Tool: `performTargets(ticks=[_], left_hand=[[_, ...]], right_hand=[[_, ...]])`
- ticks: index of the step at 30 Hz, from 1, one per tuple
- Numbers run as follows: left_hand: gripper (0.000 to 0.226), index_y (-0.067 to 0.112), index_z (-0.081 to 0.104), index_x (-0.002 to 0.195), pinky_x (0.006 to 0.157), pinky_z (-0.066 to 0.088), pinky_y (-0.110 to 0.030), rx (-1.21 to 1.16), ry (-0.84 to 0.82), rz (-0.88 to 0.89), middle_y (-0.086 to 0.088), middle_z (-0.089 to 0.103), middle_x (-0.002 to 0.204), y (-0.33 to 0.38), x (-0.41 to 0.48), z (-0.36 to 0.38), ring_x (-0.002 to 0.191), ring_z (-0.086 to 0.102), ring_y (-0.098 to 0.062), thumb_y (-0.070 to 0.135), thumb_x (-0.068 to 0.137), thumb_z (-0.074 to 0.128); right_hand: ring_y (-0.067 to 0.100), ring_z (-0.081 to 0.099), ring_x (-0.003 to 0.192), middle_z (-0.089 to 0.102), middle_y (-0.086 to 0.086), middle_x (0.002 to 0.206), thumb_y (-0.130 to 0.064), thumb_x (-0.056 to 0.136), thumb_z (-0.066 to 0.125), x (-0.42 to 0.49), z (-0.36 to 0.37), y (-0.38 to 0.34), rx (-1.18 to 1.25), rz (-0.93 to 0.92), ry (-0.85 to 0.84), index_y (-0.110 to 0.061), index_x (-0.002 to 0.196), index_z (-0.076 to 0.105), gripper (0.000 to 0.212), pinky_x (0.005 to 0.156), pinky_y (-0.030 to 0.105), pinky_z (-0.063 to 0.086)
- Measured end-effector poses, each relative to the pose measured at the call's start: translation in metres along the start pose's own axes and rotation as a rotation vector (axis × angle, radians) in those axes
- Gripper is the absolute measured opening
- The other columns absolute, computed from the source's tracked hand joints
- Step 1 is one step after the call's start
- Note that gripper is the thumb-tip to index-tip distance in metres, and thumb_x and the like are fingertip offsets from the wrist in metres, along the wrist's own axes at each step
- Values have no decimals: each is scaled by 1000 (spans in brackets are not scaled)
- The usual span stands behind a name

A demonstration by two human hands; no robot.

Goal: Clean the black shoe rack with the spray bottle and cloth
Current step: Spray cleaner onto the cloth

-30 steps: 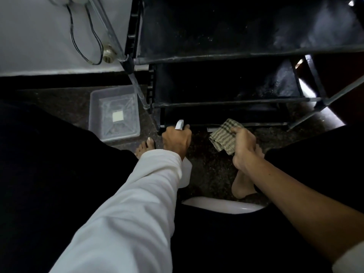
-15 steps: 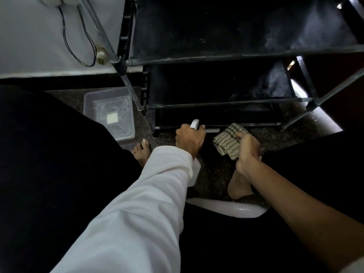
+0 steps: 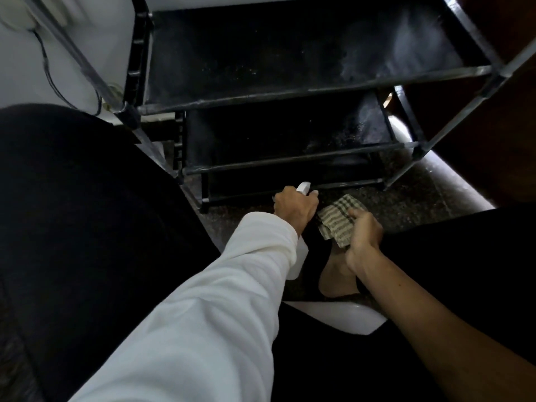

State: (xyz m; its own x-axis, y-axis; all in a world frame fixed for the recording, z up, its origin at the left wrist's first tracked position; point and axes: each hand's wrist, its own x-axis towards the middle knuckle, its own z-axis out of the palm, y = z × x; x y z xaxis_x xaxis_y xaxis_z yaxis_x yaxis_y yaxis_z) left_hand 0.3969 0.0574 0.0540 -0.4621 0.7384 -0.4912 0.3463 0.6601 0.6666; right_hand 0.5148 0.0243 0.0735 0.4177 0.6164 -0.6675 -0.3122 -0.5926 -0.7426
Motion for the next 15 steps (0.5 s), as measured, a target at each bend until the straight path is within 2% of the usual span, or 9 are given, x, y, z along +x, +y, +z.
performTargets(ticks=[5, 9, 13, 15], left_hand=[[58, 8, 61, 117, 73, 45, -34, 24, -26, 67, -10, 65, 110, 13, -4, 20, 100, 63, -30, 53, 80, 70], [58, 9, 63, 113, 79, 52, -37, 26, -35, 74, -10, 66, 109, 26, -8, 34, 97, 65, -31, 56, 78, 68], [57, 8, 62, 109, 75, 52, -37, 27, -32, 76, -11, 65, 107, 38, -11, 43, 91, 64, -31, 57, 80, 63], [56, 7, 62, 108, 76, 54, -38, 31, -34, 97, -12, 65, 106, 42, -13, 49, 91, 64, -32, 56, 81, 63]], right_hand=[[28, 72, 88, 74, 13, 99, -16, 86, 61, 7, -11, -7, 31, 10, 28, -6, 110, 70, 27, 66, 32, 56], [31, 73, 87, 74, 15, 98, -16, 86, 61, 13, -19, -9, 59, 18, 45, -6, 109, 70, 27, 67, 35, 59], [35, 72, 94, 73, 18, 102, -15, 85, 61, 18, -26, -12, 92, 30, 56, -4, 108, 70, 27, 84, 49, 60], [35, 72, 94, 73, 17, 102, -16, 85, 62, 19, -30, -12, 86, 34, 69, -4, 107, 70, 27, 87, 53, 58]])
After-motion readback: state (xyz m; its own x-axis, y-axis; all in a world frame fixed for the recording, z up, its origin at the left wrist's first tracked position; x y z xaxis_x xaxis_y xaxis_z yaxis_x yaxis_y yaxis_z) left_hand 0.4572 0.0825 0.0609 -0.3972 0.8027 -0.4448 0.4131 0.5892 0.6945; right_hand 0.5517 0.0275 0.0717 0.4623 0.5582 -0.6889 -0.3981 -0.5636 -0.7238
